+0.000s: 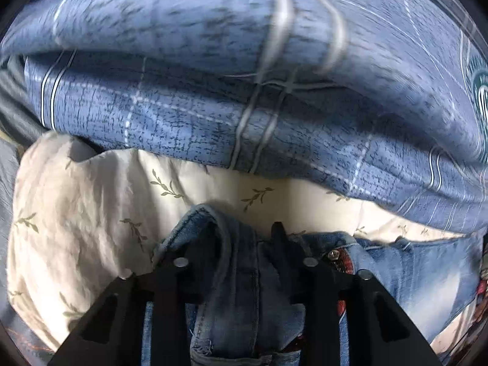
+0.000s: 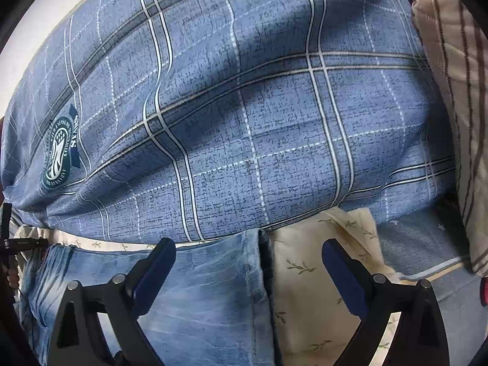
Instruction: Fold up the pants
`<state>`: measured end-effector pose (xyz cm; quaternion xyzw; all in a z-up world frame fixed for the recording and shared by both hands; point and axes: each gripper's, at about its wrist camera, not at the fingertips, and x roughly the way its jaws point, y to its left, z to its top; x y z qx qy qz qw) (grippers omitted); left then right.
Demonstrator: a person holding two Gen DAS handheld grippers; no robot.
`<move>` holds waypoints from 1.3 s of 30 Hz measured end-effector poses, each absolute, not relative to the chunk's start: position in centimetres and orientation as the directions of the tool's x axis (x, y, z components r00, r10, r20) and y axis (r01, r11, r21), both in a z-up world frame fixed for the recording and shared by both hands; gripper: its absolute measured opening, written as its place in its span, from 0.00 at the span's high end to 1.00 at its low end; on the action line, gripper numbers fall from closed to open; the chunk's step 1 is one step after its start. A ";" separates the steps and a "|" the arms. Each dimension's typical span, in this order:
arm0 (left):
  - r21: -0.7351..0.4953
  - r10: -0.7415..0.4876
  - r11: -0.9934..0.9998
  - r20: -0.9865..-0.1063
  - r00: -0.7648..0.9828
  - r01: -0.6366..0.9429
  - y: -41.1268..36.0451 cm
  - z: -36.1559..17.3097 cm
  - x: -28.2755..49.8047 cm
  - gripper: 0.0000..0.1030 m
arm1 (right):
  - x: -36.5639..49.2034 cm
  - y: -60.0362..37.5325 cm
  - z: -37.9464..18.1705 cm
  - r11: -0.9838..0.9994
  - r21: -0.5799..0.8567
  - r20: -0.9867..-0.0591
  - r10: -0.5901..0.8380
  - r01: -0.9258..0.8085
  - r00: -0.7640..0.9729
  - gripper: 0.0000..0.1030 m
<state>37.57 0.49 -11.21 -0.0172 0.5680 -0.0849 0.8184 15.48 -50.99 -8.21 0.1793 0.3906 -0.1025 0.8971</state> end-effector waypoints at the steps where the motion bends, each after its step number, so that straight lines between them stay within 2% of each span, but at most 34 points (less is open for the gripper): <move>1: -0.133 -0.166 0.984 -0.927 0.337 0.118 0.6 -11.4 37.6 0.71 | 15.6 -51.0 -8.3 0.912 0.254 -0.737 -0.032 0.321 0.675 0.05; 6: -0.147 -0.180 0.982 -0.920 0.348 0.120 1.5 -12.3 37.3 0.72 | 16.3 -51.3 -8.1 0.904 0.294 -0.737 0.008 0.310 0.676 0.05; 8: -0.169 -0.197 0.980 -0.920 0.339 0.110 1.9 -12.6 37.1 0.65 | 16.4 -52.0 -8.0 0.889 0.329 -0.734 0.029 0.318 0.678 0.05; 9: -0.187 -0.215 0.976 -0.918 0.332 0.115 2.1 -12.9 37.1 0.52 | 16.6 -52.2 -8.0 0.884 0.338 -0.736 0.034 0.323 0.677 0.05; 10: -0.203 -0.236 0.970 -0.912 0.336 0.131 2.0 -13.0 36.9 0.47 | 16.8 -52.4 -8.2 0.882 0.335 -0.740 0.030 0.330 0.672 0.05; 12: -0.171 -0.213 0.974 -0.909 0.359 0.146 1.6 -12.9 36.4 0.47 | 17.3 -52.4 -8.5 0.886 0.316 -0.753 0.015 0.341 0.658 0.05; 14: -0.125 -0.168 0.983 -0.912 0.374 0.137 1.3 -13.0 36.1 0.61 | 18.2 -52.3 -9.5 0.889 0.299 -0.779 0.016 0.347 0.627 0.05; 15: -0.104 -0.143 0.987 -0.913 0.382 0.121 1.3 -13.0 36.0 0.72 | 18.5 -52.3 -9.9 0.889 0.293 -0.786 0.015 0.352 0.618 0.05; 16: -0.124 -0.158 0.986 -0.910 0.384 0.113 1.6 -13.0 35.9 0.74 | 18.9 -52.2 -10.3 0.888 0.294 -0.791 0.019 0.353 0.612 0.06; 17: -0.135 -0.167 0.985 -0.905 0.391 0.107 1.9 -12.9 35.7 0.75 | 19.3 -52.1 -10.7 0.887 0.300 -0.795 0.028 0.352 0.605 0.08; 18: -0.141 -0.173 0.984 -0.901 0.398 0.110 2.2 -12.7 35.7 0.77 | 19.6 -52.1 -11.2 0.883 0.310 -0.801 0.043 0.352 0.597 0.20; 19: -0.140 -0.178 0.983 -0.892 0.416 0.121 2.3 -12.3 35.2 0.78 | 20.2 -52.0 -11.9 0.876 0.330 -0.814 0.075 0.353 0.576 0.49; 20: -0.136 -0.180 0.982 -0.884 0.431 0.130 2.4 -12.0 34.8 0.79 | 20.5 -51.9 -12.5 0.868 0.341 -0.828 0.096 0.360 0.552 0.64; 21: -0.131 -0.182 0.981 -0.872 0.455 0.141 2.4 -11.3 34.1 0.79 | 20.6 -51.7 -13.0 0.862 0.346 -0.839 0.108 0.370 0.533 0.71; 25: -0.158 -0.225 0.973 -0.821 0.525 0.171 3.5 -7.6 31.1 0.80 | 17.9 -50.1 -10.1 0.873 0.342 -0.794 0.071 0.347 0.604 0.79; 31: -0.251 -0.318 0.948 -0.744 0.588 0.195 6.4 -1.4 24.0 0.80 | 10.2 -47.6 -3.6 0.886 0.359 -0.703 0.050 0.294 0.709 0.80; 36: -0.323 -0.376 0.924 -0.674 0.636 0.205 8.2 5.0 15.8 0.80 | 2.7 -46.0 -0.2 0.874 0.399 -0.652 0.057 0.277 0.756 0.80; 39: -0.368 -0.396 0.911 -0.660 0.639 0.185 10.2 4.7 11.8 0.80 | -2.2 -45.0 0.3 0.864 0.425 -0.630 0.069 0.270 0.774 0.80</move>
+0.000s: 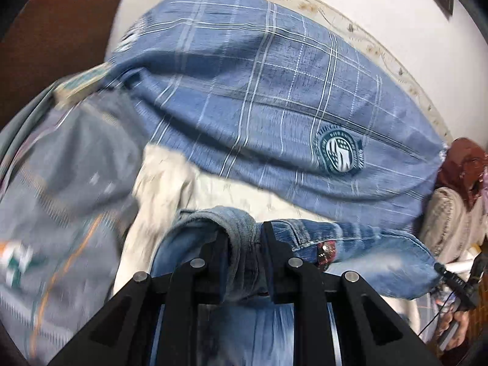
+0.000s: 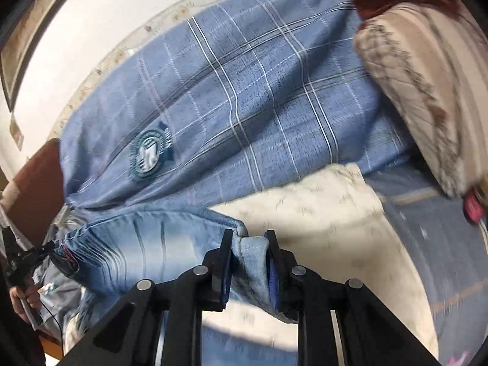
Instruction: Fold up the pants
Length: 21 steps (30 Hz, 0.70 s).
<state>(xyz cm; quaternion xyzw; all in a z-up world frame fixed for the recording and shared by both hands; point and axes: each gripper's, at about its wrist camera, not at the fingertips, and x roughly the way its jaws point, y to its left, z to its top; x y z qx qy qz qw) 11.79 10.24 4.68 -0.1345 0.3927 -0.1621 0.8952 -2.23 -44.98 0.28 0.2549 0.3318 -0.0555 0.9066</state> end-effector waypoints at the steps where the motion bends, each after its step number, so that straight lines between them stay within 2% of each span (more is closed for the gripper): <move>1: -0.384 -0.402 0.906 -0.660 0.635 0.175 10.9 4.1 11.0 0.80 | -3.7 -44.6 0.6 0.861 0.432 -0.626 0.072 0.268 0.777 0.80; 6: -0.474 -0.423 0.876 -0.663 0.618 0.092 15.4 0.0 5.0 0.80 | -10.7 -43.3 -1.5 0.836 0.478 -0.623 0.107 0.268 0.775 0.80; 9: -0.500 -0.427 0.865 -0.677 0.600 0.051 16.8 -2.8 2.2 0.80 | -13.5 -42.4 -4.3 0.812 0.508 -0.658 0.152 0.287 0.737 0.80; 14: -0.463 -0.397 0.885 -0.705 0.588 0.042 16.7 -5.2 0.2 0.80 | -16.2 -40.6 -8.5 0.815 0.480 -0.743 0.181 0.324 0.645 0.80; 21: -0.392 -0.347 0.918 -0.715 0.607 0.063 16.0 -4.9 -0.9 0.78 | -16.9 -41.1 -11.3 0.787 0.488 -0.804 0.238 0.377 0.544 0.76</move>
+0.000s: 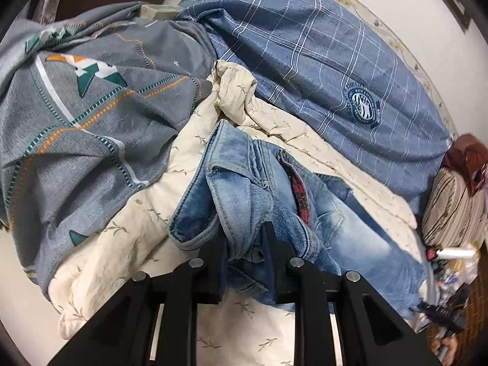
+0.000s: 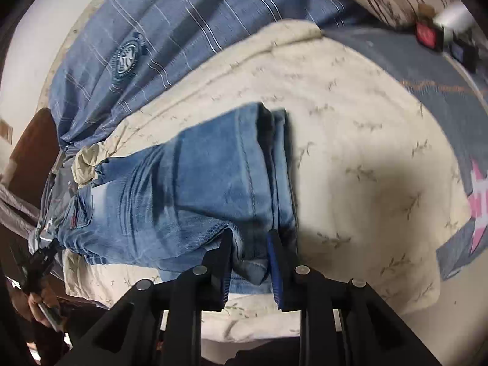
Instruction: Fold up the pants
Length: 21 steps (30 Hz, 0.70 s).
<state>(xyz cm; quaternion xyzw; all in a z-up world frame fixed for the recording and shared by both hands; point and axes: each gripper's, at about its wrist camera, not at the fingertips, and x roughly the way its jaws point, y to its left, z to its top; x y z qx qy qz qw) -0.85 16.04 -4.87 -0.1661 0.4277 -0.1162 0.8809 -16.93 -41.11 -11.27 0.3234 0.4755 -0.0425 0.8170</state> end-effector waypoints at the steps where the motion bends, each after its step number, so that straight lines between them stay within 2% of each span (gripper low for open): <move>1: -0.380 -0.337 0.923 -0.720 0.607 0.062 16.0 -4.9 -1.0 0.77 | -16.9 -41.2 -11.4 0.788 0.483 -0.813 0.239 0.383 0.531 0.75; 5: -0.326 -0.291 0.944 -0.753 0.589 0.049 16.4 -5.0 -1.6 0.73 | -16.4 -41.3 -11.9 0.790 0.454 -0.850 0.246 0.411 0.466 0.60; 6: -0.319 -0.280 0.947 -0.760 0.587 0.039 16.7 -4.8 -1.8 0.73 | -16.5 -41.4 -11.7 0.792 0.446 -0.855 0.240 0.417 0.459 0.48; 7: -0.293 -0.248 0.956 -0.765 0.595 0.022 17.2 -4.3 -2.1 0.73 | -16.6 -41.5 -11.4 0.792 0.437 -0.859 0.226 0.426 0.460 0.46; 13: -0.148 -0.127 0.988 -0.679 0.723 0.035 18.2 1.5 -4.4 0.73 | -19.0 -43.7 -6.0 0.778 0.485 -0.783 0.182 0.400 0.595 0.45; 14: -0.131 -0.126 0.990 -0.658 0.743 0.051 17.8 2.6 -4.7 0.72 | -19.4 -44.0 -5.3 0.776 0.493 -0.769 0.178 0.393 0.614 0.44; 16: -0.115 -0.139 0.990 -0.629 0.765 0.086 16.4 4.2 -5.0 0.64 | -20.0 -44.3 -3.9 0.773 0.507 -0.745 0.169 0.382 0.646 0.42; 21: -0.090 -0.214 0.975 -0.617 0.757 0.202 11.0 5.1 -4.7 0.54 | -19.9 -43.4 -2.6 0.774 0.534 -0.715 0.198 0.340 0.670 0.42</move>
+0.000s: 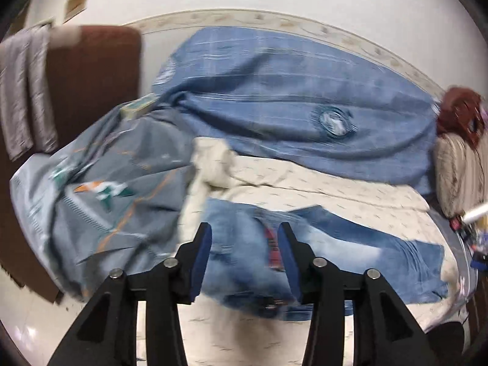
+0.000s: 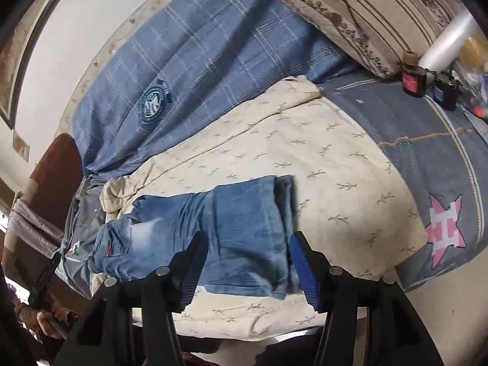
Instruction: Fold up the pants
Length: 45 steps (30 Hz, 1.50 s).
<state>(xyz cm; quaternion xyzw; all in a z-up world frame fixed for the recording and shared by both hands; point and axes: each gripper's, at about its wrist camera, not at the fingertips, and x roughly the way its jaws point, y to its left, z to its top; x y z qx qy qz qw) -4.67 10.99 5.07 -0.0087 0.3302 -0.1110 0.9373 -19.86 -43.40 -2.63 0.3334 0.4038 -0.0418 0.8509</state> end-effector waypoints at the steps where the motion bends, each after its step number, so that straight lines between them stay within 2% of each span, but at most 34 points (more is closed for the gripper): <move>1: -0.079 -0.221 0.972 -0.624 0.750 0.220 10.1 4.8 -4.4 0.53 | -19.9 -43.2 -2.6 0.781 0.526 -0.718 0.196 0.336 0.668 0.42; 8: -0.041 -0.198 0.971 -0.692 0.694 0.237 5.5 0.6 -1.0 0.53 | -18.6 -43.9 -4.7 0.757 0.531 -0.736 0.190 0.381 0.649 0.42; 17: 0.004 -0.156 0.968 -0.775 0.612 0.252 3.2 -5.8 1.4 0.53 | -12.4 -46.2 -9.6 0.674 0.568 -0.755 0.199 0.472 0.625 0.42; 20: 0.071 -0.100 0.961 -0.813 0.574 0.267 3.3 -8.2 1.2 0.53 | -10.8 -46.6 -11.9 0.634 0.608 -0.742 0.241 0.477 0.626 0.43; 21: 0.099 -0.083 0.955 -0.817 0.570 0.280 3.3 -8.7 0.9 0.53 | -10.4 -46.4 -12.2 0.644 0.597 -0.749 0.233 0.479 0.620 0.51; 22: 0.134 -0.072 0.943 -0.813 0.577 0.306 3.3 -9.2 0.2 0.53 | -10.0 -46.0 -12.1 0.684 0.546 -0.773 0.189 0.484 0.605 0.67; 24: 0.177 -0.055 0.926 -0.810 0.584 0.333 3.2 -9.4 -0.6 0.53 | -9.5 -45.3 -11.3 0.748 0.477 -0.790 0.134 0.462 0.599 0.82; 28: 0.163 -0.063 0.927 -0.820 0.569 0.339 3.5 -9.4 -0.7 0.53 | -9.9 -45.2 -8.4 0.799 0.410 -0.739 0.007 0.441 0.674 0.85; 32: 0.148 -0.072 0.929 -0.828 0.557 0.339 3.6 -9.2 -0.8 0.53 | -9.6 -47.0 -9.3 0.771 0.394 -0.771 -0.019 0.501 0.636 0.85; 34: 0.133 -0.082 0.932 -0.828 0.554 0.336 3.9 -8.9 -0.9 0.53 | -10.9 -48.4 -9.5 0.701 0.479 -0.757 0.026 0.528 0.653 0.84; 37: 0.087 -0.115 0.940 -0.830 0.547 0.329 4.5 -8.6 -1.0 0.53 | -12.7 -47.5 -8.0 0.669 0.599 -0.683 0.138 0.441 0.717 0.82; 41: 0.041 -0.123 0.956 -0.845 0.521 0.292 5.0 -8.9 -0.5 0.53 | -11.8 -42.1 -7.8 0.736 0.590 -0.709 0.275 0.332 0.649 0.82; 45: 0.075 -0.091 0.955 -0.849 0.521 0.288 4.5 -9.0 -0.7 0.53 | -10.2 -35.7 -9.3 0.818 0.515 -0.765 0.303 0.256 0.569 0.82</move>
